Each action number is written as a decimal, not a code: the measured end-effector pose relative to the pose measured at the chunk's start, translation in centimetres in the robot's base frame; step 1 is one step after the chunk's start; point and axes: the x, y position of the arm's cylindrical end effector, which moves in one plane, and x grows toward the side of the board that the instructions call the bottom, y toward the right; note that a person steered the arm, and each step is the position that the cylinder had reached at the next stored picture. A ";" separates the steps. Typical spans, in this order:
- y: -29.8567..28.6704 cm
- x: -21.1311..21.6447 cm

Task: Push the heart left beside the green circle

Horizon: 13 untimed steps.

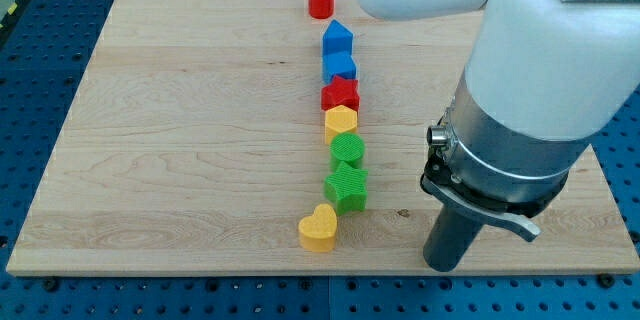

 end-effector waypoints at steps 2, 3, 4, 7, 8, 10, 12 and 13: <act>-7.6 -0.1; -8.8 -0.1; -9.9 -0.5; -16.9 -5.7; -16.9 -8.3; -17.7 -8.9; -11.1 -4.4; -4.9 -3.8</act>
